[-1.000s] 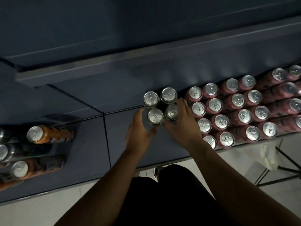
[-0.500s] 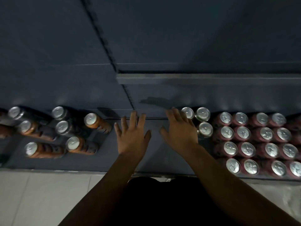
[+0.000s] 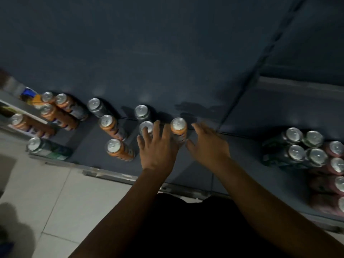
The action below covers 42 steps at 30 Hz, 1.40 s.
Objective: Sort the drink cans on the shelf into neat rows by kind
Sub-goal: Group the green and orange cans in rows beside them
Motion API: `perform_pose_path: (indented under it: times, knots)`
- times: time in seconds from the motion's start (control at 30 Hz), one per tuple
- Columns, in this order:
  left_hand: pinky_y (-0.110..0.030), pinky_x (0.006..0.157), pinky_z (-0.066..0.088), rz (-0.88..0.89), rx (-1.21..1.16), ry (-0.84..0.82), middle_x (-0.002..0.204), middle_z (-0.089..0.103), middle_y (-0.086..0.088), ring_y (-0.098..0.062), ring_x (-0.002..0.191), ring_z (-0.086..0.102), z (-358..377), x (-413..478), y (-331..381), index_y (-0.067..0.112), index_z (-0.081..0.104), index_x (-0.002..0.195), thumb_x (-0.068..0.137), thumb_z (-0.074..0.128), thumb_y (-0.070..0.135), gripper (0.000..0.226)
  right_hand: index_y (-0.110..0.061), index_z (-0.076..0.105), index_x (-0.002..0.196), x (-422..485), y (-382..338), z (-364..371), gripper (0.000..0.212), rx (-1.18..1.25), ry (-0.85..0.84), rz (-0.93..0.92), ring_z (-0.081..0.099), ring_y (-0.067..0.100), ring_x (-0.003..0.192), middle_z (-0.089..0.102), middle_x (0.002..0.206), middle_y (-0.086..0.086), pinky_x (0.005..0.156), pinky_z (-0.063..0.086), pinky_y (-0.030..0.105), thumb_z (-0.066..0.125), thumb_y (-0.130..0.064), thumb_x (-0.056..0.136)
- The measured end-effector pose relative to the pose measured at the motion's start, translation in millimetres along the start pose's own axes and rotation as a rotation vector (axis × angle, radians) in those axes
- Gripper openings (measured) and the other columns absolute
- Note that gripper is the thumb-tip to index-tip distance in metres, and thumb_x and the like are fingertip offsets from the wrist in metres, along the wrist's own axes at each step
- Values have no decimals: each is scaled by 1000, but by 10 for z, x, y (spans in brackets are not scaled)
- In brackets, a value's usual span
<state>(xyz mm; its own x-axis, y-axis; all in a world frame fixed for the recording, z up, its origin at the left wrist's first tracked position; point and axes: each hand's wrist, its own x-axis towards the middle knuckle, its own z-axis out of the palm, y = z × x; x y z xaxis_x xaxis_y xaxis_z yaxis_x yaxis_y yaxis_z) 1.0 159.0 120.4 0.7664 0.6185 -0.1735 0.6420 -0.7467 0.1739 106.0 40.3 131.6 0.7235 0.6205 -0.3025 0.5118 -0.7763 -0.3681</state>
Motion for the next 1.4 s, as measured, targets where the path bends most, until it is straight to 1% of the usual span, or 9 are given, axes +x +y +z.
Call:
perform_pose_path:
  times: [0.1,0.37,0.5,0.67,0.83,0.97,1.03,1.17,1.4]
  knots:
    - [-58,121,22,9,-20,23,162,24,-4,-43,150,19,-76,129,-567,27,27,153,99,52,46,63,-28,34,150,52,-486,249,57,84,-25,28,48,26,134,42,154,-1,95,46,40,50,-48,99]
    - [-52,111,38,31,-151,-16,147,44,-6,-34,142,35,-164,598,-1439,20,42,143,96,60,40,53,-31,31,152,201,-1102,651,67,324,-123,194,56,35,124,50,149,3,98,46,43,63,-38,94]
    - [-49,105,42,14,-275,-94,149,44,-9,-31,139,41,-114,884,-1551,17,37,148,98,59,32,57,-28,30,152,388,-1144,802,72,357,-130,269,57,34,121,53,144,7,90,42,36,67,-36,91]
    - [-44,99,44,18,-452,-189,142,52,-17,-37,129,52,42,1249,-1622,12,38,147,96,63,21,58,-27,26,156,752,-1148,927,84,359,-165,295,57,31,124,51,147,7,103,49,48,73,-30,86]
    - [-29,87,37,-45,-662,-218,123,64,-9,-27,109,61,203,1545,-1647,14,47,134,92,65,13,45,-17,27,159,1102,-1010,977,93,377,-284,260,53,28,131,47,151,9,106,45,39,81,-18,83]
    - [-31,89,42,-114,-712,-325,121,64,-5,-25,110,61,402,1738,-1648,15,47,135,88,68,12,52,-19,47,142,1285,-939,1066,81,362,-345,213,63,23,114,63,123,-2,95,51,37,86,-24,71]
    - [-34,92,46,-169,-760,-364,124,65,-7,-27,112,61,497,1804,-1635,13,49,134,84,73,12,56,-25,50,136,1360,-912,1131,84,396,-373,173,64,17,111,66,121,-8,99,52,41,89,-32,62]
    - [-14,81,49,-190,-971,-410,110,63,4,-4,96,61,596,1877,-1606,7,47,134,80,74,-7,62,-28,37,148,1445,-909,1152,102,490,-390,114,57,12,119,59,131,-12,103,46,35,95,-26,63]
    - [-3,69,46,-143,-1100,-460,110,60,9,22,83,60,674,1909,-1657,6,44,138,78,73,-18,71,-36,47,123,1492,-829,1185,77,511,-388,86,61,3,106,60,113,-21,94,54,36,94,-19,63]
